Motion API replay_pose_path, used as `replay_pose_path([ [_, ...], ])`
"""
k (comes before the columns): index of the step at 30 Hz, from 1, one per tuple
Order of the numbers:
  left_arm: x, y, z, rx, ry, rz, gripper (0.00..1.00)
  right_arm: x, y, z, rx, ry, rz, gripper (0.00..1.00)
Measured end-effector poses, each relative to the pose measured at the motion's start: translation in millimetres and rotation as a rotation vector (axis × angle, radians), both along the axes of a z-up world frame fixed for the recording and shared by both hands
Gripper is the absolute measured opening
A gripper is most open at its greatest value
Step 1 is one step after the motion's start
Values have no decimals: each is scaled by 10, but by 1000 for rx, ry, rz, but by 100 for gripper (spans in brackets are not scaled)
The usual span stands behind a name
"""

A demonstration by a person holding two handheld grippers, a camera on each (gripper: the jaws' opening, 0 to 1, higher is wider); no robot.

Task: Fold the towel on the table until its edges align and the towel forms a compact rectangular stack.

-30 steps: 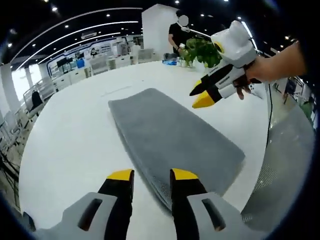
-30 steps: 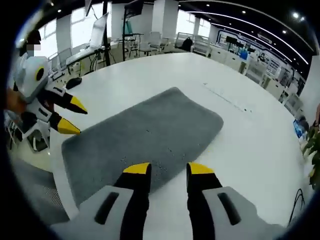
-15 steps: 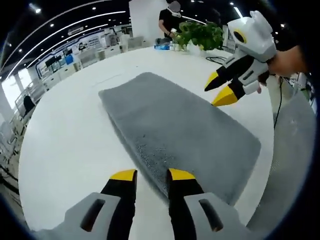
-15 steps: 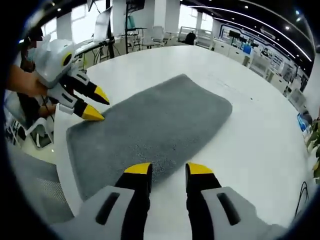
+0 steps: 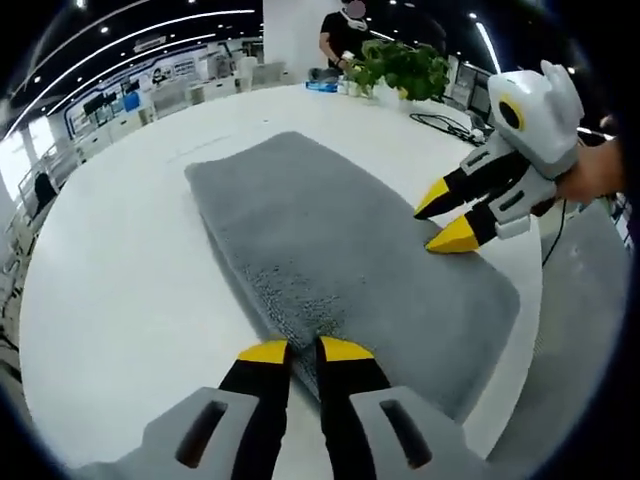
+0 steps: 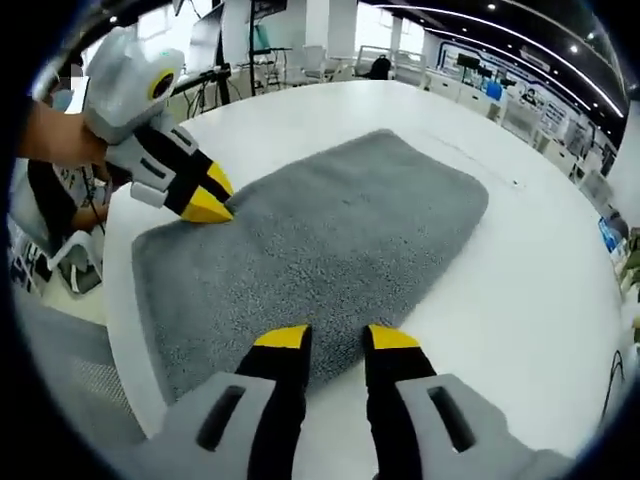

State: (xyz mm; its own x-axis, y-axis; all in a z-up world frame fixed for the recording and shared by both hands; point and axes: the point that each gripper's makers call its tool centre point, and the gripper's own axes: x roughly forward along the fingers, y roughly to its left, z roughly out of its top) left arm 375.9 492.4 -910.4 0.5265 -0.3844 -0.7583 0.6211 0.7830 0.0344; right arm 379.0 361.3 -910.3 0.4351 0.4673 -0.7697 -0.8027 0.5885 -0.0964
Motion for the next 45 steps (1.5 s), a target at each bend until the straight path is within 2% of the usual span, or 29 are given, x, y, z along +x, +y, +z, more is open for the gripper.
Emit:
replay_pose_path([
  [3,3,-34,-3,18,-8,-1,8,-14,-4,7,-45,-21,54,19],
  [9,-10,-120,-10,-15,14,24,8,-1,-104,7,-80,-22,87,18],
  [14,-37,-227,-7,14,-6,14,8,17,-213,-2,-40,-6,75,18],
  [18,-46,-331,-11,3,-9,31,8,-7,-330,-4,-51,-20,102,18],
  [29,-31,-741,-16,-8,-36,28,8,50,-714,-2,-4,-51,114,18],
  [32,-22,-835,-17,-25,-33,39,8,63,-814,5,-21,-43,120,18],
  [34,-21,-905,-18,-33,-21,37,8,73,-924,-11,3,5,57,18],
  [35,-22,-939,-20,-32,-19,33,8,78,-941,-13,8,8,51,18],
  [39,-28,-1100,-19,-29,-13,28,8,41,-1088,-14,-10,-13,76,18],
  [41,-19,-1189,-19,-15,-28,10,8,25,-1170,-16,-13,-22,73,18],
  [45,19,-1285,-10,-8,-23,-1,8,49,-1291,-6,11,2,59,18],
])
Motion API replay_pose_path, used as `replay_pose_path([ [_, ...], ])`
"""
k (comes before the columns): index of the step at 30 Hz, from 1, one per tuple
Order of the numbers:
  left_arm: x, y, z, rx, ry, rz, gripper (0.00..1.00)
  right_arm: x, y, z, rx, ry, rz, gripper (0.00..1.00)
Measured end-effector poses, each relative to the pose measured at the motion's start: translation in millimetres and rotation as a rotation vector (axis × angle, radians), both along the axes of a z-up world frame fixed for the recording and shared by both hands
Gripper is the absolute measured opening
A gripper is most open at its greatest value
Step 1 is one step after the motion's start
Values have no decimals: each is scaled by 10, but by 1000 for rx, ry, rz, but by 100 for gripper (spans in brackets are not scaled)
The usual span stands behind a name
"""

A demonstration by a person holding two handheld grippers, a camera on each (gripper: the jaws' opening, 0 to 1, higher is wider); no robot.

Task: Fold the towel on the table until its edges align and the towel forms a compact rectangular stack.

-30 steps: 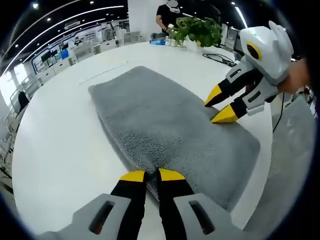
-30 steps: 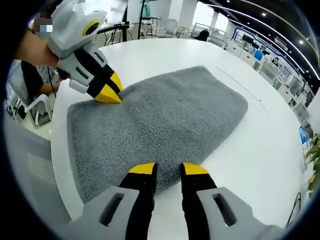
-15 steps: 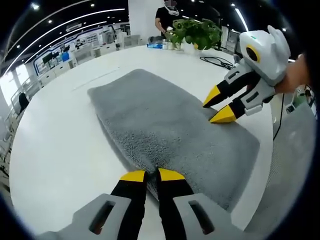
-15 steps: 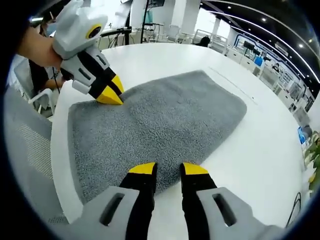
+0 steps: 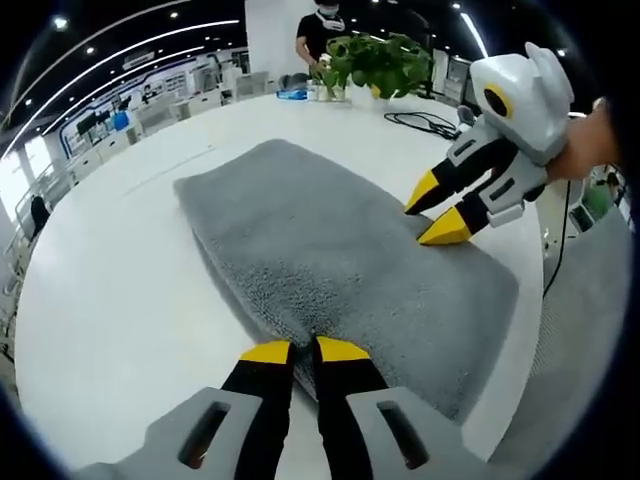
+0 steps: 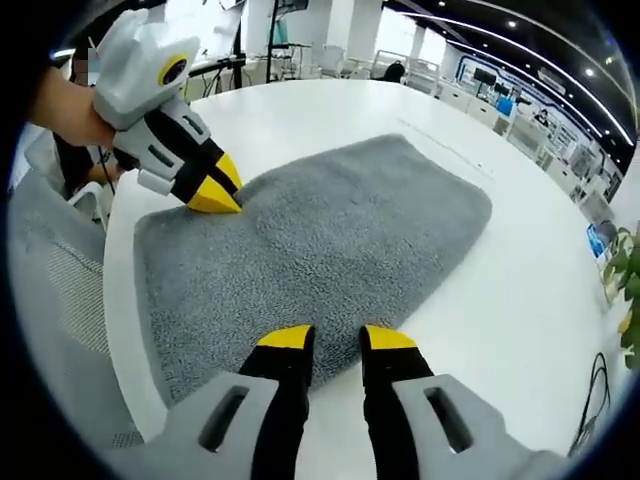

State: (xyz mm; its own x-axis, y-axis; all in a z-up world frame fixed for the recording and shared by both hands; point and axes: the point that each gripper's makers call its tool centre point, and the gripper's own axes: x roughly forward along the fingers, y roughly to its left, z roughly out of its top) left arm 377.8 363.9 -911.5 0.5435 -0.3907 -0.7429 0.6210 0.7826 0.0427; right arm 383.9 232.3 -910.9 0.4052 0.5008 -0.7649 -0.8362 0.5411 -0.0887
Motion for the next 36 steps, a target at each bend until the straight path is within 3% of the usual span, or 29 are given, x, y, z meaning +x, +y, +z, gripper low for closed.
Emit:
replay_pose_path([
  [3,-18,-66,5,-23,29,27,8,46,-65,-11,-59,49,35,18],
  [5,-36,-79,4,-16,30,32,9,44,-54,-10,-84,42,76,18],
  [7,-21,-39,17,19,4,40,14,26,-31,-9,-88,33,92,18],
  [10,57,103,102,116,-78,42,30,21,-14,-2,-85,8,135,18],
  [12,50,95,146,146,-97,-10,35,16,-21,31,-62,5,136,18],
  [14,45,93,198,199,-136,-61,38,7,12,101,3,4,123,19],
  [17,-28,-22,312,243,-195,-197,44,-46,109,240,126,28,108,22],
  [21,-92,-120,460,207,-221,-230,45,-165,177,397,173,-10,185,22],
  [23,-150,-199,512,176,-223,-262,47,-277,172,417,169,-6,211,23],
  [26,-314,-327,511,165,-216,-389,48,-540,202,409,162,4,311,23],
  [28,-471,-369,463,157,-174,-453,47,-759,236,400,158,8,394,19],
  [30,-599,-347,430,192,-161,-504,44,-974,267,382,177,52,448,11],
  [33,-739,-326,406,188,-147,-538,41,-1087,259,334,137,33,495,16],
  [36,-798,-280,337,225,-150,-581,37,-1151,265,306,116,23,531,18],
])
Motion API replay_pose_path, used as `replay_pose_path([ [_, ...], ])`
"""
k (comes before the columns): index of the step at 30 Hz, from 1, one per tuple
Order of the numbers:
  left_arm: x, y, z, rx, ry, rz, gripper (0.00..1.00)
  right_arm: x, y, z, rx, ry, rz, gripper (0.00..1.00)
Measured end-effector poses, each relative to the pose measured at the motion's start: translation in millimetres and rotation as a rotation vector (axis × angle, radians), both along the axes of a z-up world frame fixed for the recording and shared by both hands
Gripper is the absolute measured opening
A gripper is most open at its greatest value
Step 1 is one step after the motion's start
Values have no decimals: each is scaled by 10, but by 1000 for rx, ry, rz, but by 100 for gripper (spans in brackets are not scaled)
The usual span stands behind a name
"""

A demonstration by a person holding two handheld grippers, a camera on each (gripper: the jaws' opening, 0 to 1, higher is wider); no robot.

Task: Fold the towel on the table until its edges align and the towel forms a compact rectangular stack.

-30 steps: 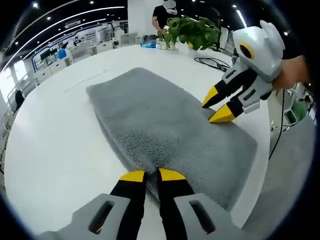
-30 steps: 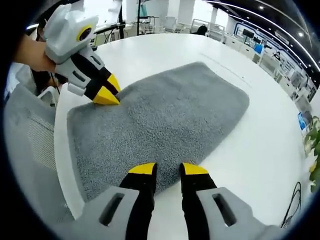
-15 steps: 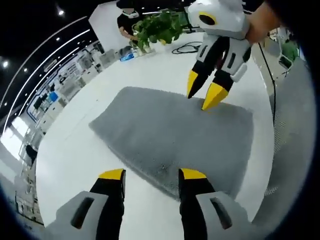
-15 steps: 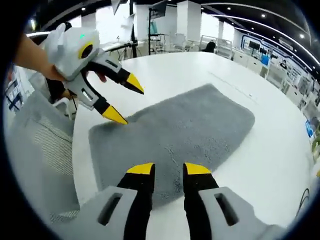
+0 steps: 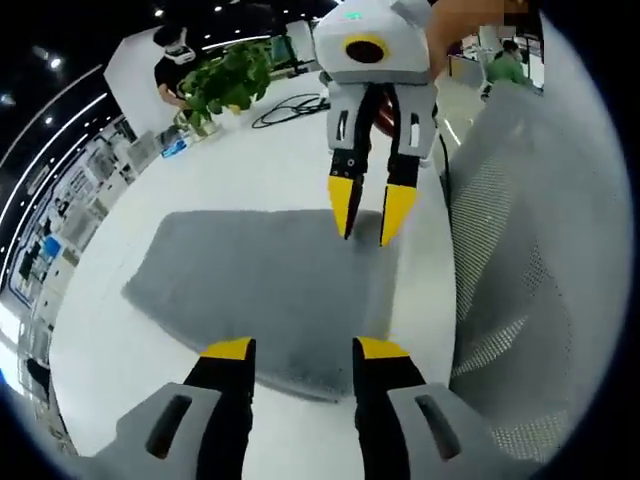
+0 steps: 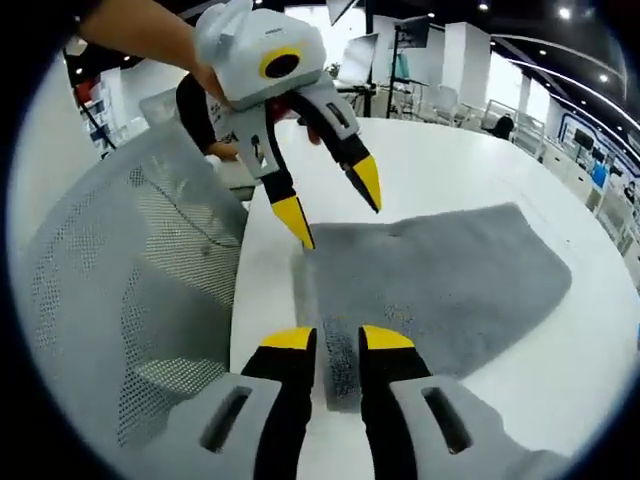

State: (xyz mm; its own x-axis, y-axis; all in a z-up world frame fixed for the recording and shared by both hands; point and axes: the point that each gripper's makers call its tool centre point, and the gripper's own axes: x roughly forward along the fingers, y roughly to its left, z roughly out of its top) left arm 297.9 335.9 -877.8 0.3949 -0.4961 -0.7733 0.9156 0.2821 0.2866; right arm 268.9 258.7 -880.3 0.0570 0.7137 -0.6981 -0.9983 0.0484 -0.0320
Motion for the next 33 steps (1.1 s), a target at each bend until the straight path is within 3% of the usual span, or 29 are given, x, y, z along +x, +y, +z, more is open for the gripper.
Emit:
replay_pose_path([
  [4,-156,28,-146,30,60,-40,29,-13,-7,-75,-40,-36,25,21],
  [5,-146,36,-183,54,36,-59,28,-3,-11,-104,-47,-42,25,22],
  [8,-184,37,-265,69,50,-73,29,24,-57,-190,-80,-39,9,22],
  [10,-195,84,-344,132,50,-110,29,51,-111,-274,-111,-31,-15,24],
  [13,-180,49,-367,118,57,-118,27,37,-117,-310,-113,-44,-20,23],
  [14,-139,59,-367,119,64,-87,25,50,-117,-319,-118,-49,-31,23],
  [18,-97,57,-380,115,63,-86,21,46,-110,-373,-163,-110,-6,24],
  [19,-91,60,-382,114,66,-85,21,69,-107,-364,-166,-138,6,22],
  [21,-79,64,-383,119,54,-100,18,110,-84,-350,-159,-132,-15,16],
  [22,-76,60,-401,125,51,-112,17,160,-104,-343,-177,-183,10,13],
  [26,-12,74,-422,113,69,-82,15,140,-104,-335,-172,-160,-17,10],
  [28,-6,57,-440,100,91,-34,12,170,-85,-329,-181,-187,-28,6],
  [30,30,60,-456,123,109,29,9,190,-92,-316,-181,-153,-66,3],
  [32,-18,29,-450,181,97,-37,8,197,-102,-314,-165,-130,-74,3],
  [33,-21,14,-443,175,109,-25,7,196,-111,-312,-158,-109,-79,3],
])
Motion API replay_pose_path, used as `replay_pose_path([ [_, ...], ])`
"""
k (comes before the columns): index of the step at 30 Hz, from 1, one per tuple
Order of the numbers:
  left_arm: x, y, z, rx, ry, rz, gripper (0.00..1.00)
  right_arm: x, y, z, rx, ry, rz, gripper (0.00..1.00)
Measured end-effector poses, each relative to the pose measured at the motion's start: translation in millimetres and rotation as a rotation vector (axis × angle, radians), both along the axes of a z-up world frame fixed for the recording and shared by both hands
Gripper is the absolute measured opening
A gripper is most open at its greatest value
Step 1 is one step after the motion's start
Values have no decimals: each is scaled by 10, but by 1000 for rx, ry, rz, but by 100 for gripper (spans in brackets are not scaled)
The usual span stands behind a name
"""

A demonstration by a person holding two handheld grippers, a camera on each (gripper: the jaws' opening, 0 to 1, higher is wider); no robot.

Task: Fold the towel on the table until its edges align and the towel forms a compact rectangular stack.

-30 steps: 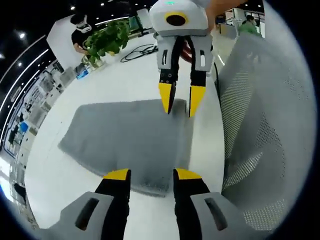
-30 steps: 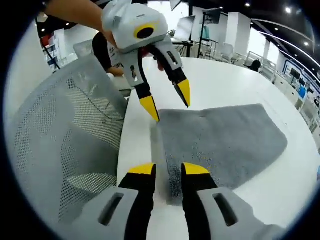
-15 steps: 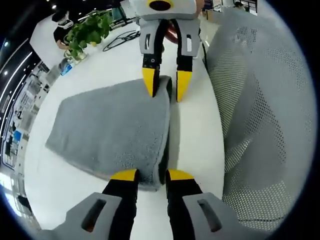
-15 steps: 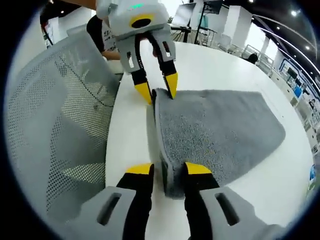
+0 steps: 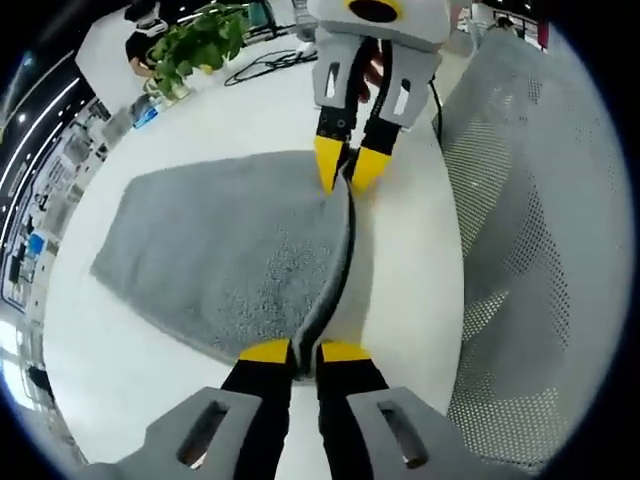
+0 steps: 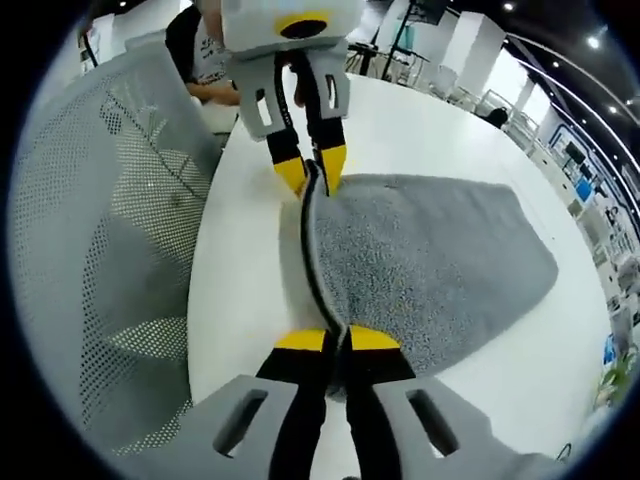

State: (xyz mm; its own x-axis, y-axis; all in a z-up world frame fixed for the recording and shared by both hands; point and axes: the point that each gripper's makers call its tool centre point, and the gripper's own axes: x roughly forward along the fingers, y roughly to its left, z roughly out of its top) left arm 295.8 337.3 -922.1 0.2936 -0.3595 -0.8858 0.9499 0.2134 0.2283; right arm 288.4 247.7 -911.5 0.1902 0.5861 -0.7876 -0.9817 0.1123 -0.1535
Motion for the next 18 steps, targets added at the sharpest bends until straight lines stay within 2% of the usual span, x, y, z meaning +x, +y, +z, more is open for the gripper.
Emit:
replay_pose_path([
  [3,-57,-17,28,-42,81,69,7,-59,-35,38,3,55,-28,2],
  [9,-235,-79,131,-65,124,29,5,-186,-109,76,11,100,-56,3],
  [10,-273,-108,180,-62,109,-17,5,-221,-122,95,15,122,-69,3],
  [12,-315,-112,236,-61,98,-40,5,-266,-138,136,31,144,-76,3],
  [18,-346,-96,399,-89,84,-33,4,-355,-121,213,56,202,-91,3],
])
